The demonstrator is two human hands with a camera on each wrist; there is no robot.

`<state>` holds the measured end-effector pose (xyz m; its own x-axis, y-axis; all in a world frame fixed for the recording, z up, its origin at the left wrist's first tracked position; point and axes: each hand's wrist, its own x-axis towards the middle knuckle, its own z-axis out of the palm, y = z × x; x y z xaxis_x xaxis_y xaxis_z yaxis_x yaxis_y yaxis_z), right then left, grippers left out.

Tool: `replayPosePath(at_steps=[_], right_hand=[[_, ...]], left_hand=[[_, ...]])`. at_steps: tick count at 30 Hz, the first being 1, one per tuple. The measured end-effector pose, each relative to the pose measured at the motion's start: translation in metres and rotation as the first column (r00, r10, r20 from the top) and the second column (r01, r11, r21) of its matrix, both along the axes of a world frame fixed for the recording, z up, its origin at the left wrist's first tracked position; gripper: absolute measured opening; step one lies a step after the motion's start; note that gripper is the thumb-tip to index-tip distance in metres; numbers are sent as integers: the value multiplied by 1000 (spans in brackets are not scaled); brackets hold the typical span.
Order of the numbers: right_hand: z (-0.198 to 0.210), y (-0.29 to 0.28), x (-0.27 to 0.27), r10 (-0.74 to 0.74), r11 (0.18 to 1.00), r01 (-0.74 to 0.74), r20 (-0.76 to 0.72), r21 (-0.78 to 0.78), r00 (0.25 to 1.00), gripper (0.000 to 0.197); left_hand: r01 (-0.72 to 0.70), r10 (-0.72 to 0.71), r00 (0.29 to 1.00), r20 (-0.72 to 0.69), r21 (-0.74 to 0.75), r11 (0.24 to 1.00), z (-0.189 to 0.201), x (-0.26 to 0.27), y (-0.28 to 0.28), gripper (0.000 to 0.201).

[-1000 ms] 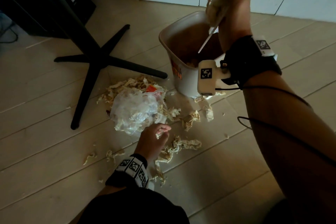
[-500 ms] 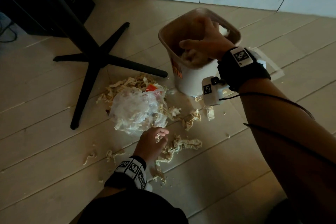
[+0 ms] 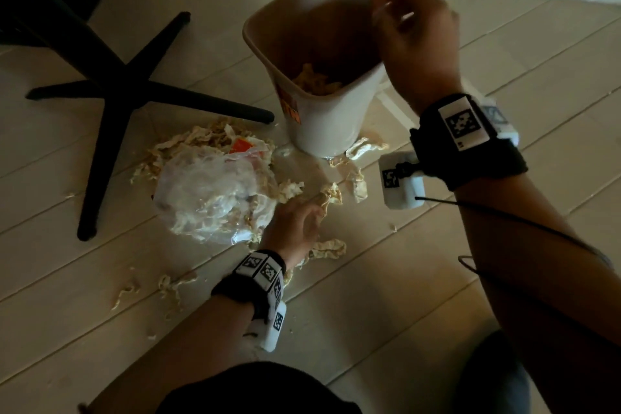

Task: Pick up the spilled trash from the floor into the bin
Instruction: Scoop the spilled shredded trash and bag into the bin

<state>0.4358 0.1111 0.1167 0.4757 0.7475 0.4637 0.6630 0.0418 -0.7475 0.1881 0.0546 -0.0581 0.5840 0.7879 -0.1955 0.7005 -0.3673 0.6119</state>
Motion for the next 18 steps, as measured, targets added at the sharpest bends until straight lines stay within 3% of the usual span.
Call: replayPosePath(at_steps=[2,4,8,13,18], right_hand=[[-25,-15,2,-81,993,84,-51,80,995,22],[-53,-28,1,-156,986,161,-106,46,982,21],[-112,-41,1,-205,941,149,-162,-304,965,22],[-180,-32,8,16,714,-48,-53,-699,998,42],[-225,-13,14,183,541,-113,-15,-834,983,60]], left_hand=[[3,-1,998,-69,27,1000,0,18,8,21],[-3,8,995,-97,53,999,-1,35,18,24],[37,-16,983,-184,108,994,-6,58,46,36],[-154,167,941,-295,70,986,-23,66,88,58],[-228,205,899,-388,-12,974,-41,68,121,78]])
